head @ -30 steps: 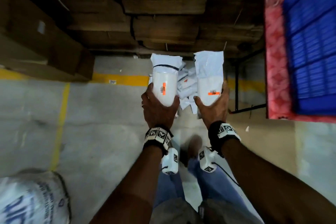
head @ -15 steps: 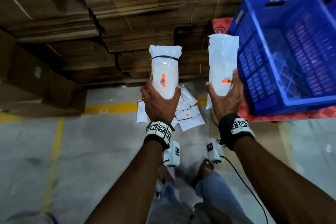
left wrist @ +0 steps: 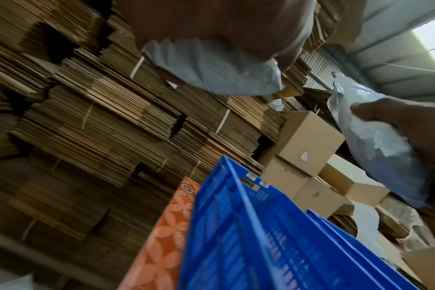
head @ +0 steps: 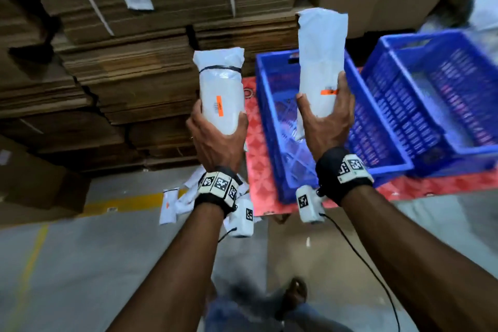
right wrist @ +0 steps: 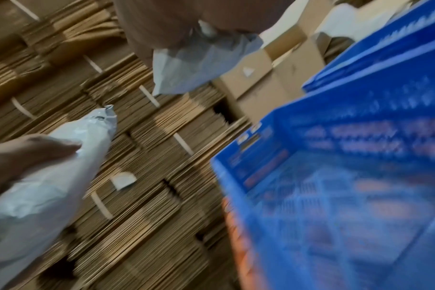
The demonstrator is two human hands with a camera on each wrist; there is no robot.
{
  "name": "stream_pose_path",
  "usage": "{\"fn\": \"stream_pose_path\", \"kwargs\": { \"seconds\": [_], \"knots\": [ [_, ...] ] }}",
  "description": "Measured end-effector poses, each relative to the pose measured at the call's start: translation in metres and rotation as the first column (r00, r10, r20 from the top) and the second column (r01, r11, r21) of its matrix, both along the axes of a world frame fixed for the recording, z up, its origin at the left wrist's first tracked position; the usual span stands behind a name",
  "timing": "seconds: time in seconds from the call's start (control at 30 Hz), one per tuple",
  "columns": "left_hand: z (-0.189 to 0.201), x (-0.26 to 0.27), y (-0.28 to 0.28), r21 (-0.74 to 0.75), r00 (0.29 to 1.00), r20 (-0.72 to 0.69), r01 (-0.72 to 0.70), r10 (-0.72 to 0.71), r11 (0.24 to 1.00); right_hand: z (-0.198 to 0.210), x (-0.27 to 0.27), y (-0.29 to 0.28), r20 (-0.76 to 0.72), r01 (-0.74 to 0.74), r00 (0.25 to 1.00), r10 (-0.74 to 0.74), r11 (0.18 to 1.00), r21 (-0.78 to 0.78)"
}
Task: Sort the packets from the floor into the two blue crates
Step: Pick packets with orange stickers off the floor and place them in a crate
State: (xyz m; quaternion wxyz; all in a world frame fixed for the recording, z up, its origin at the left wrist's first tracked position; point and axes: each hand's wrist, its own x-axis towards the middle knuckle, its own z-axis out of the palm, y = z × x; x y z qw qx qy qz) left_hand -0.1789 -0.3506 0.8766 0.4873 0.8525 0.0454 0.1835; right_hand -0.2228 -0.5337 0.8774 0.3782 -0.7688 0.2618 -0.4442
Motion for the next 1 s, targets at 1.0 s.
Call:
{"fn": "stream_pose_path", "kwargs": {
  "seconds": [1.0],
  "knots": [
    [-0.104, 0.044, -0.222, 0.123, 0.753, -0.626, 0.354, -0.204, 0.927, -0.110, 0.023, -0.197, -0.800, -0.107, 0.514, 0.309, 0.949, 0.298]
  ]
}}
